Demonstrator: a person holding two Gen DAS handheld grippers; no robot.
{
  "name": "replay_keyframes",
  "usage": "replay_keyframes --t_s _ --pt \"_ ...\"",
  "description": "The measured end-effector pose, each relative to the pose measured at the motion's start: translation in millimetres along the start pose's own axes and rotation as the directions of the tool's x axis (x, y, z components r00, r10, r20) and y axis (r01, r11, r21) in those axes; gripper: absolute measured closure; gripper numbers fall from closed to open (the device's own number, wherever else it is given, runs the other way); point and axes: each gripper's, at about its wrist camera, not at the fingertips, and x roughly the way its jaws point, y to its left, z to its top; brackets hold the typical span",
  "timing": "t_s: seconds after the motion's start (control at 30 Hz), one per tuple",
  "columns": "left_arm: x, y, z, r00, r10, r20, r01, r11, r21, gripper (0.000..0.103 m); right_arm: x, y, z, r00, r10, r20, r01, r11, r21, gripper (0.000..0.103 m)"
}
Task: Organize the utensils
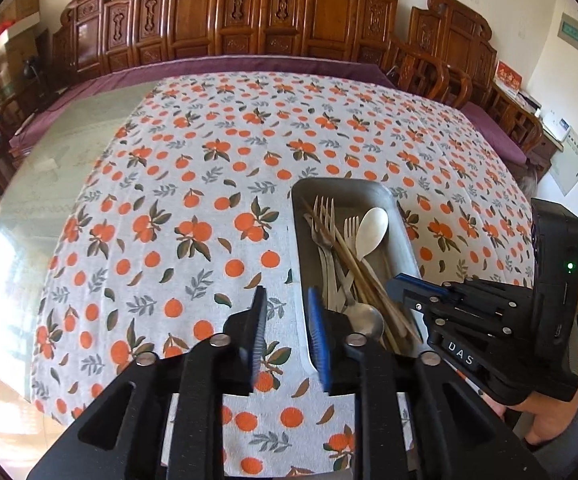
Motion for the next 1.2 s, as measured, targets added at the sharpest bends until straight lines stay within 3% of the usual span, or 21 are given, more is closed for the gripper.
replay_keyframes --t_s 0.2,0.27,0.3,0.6,0.67,0.93,1.2 --pt "-24 -16 -2 0.999 0.000 0.049 0.000 1.000 0.019 0.061 -65 -3 -3 0.992 -0.033 0.122 0.035 0.999 -0.021 0.081" --pt "-34 -24 -3 0.997 -0.006 0.071 0.004 1.000 0.028 0.051 -89 -5 -5 0.985 -0.055 0.165 0.060 0.998 -0.021 0.071" --pt "-41 -29 -4 0.996 -0.009 0.088 0.006 0.999 0.032 0.044 -105 -6 -7 0.979 -0.066 0.192 0.071 0.997 -0.019 0.069" --pt "-98 -67 -7 0.975 -0.023 0.223 0.011 0.998 0.056 0.013 -217 -12 -27 0.916 -0.174 0.360 0.180 0.984 0.017 0.046" --pt "-112 -74 -7 0.967 -0.023 0.254 0.008 0.998 0.058 0.011 -236 -12 -30 0.899 -0.198 0.392 0.201 0.979 0.033 0.032" --pt "-156 -96 -11 0.943 -0.002 0.333 -0.022 0.997 0.067 0.008 -294 -9 -43 0.833 -0.275 0.481 0.269 0.960 0.082 0.005" --pt "-179 -105 -13 0.929 0.031 0.369 -0.056 0.997 0.058 0.008 -320 -1 -46 0.797 -0.310 0.518 0.307 0.947 0.094 0.003"
